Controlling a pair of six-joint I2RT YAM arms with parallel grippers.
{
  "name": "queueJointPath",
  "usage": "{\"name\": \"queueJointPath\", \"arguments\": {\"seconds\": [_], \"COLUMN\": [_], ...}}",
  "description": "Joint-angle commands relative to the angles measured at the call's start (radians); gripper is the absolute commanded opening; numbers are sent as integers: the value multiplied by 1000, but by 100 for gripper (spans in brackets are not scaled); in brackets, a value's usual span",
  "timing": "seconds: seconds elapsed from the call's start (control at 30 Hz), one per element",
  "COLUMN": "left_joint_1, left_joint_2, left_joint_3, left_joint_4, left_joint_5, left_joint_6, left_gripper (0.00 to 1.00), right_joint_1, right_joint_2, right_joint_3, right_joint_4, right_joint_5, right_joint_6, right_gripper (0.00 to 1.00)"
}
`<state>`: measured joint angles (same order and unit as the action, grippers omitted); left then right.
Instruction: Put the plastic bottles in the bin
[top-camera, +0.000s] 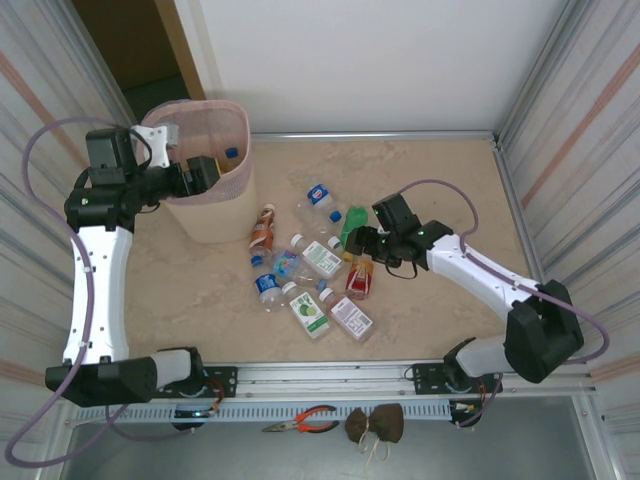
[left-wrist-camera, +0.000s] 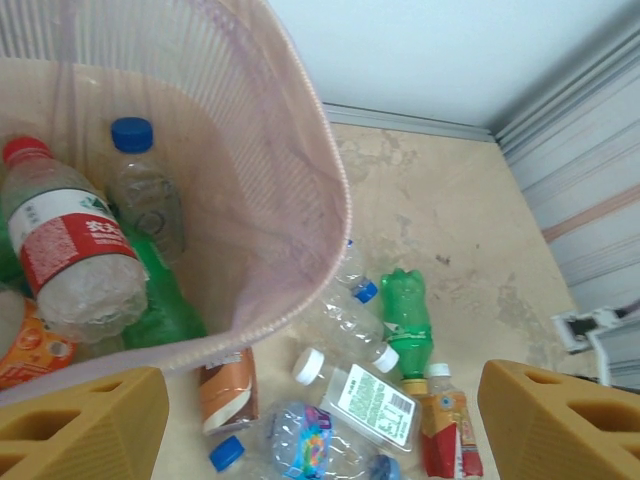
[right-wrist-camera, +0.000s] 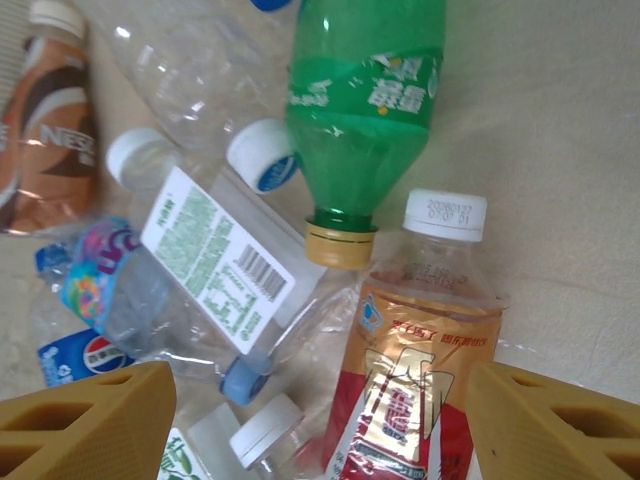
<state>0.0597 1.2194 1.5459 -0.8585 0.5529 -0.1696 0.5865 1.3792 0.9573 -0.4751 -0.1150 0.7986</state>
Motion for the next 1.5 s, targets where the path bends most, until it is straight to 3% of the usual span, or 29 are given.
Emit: {"name": "queueJointPath", "arguments": {"seconds": [0.0, 0.3, 0.47, 0.77, 1.47], "left_joint_1": [7, 7, 7, 6, 7], "left_joint_2": [-47, -100, -125, -147, -142], "left_joint_3": [-39, -133, -174, -218, -229], "left_joint_4": [44, 80, 83, 100, 123], "left_joint_5": [56, 68, 69, 52, 86], "left_joint_6": [-37, -66, -67, -71, -92], "left_gripper": [81, 81, 81, 82, 81], "right_joint_1": [-8, 0, 54, 196, 210], "right_joint_2": [47, 144, 175, 225, 123], "right_joint_3": [-10, -74, -91, -10, -29], "right_joint_4": [18, 38, 15, -167, -192], "right_joint_5": [-25, -98, -104, 187, 268], "right_joint_6": [-29, 27, 40, 51, 77], "right_gripper": [74, 75, 77, 76, 58]}}
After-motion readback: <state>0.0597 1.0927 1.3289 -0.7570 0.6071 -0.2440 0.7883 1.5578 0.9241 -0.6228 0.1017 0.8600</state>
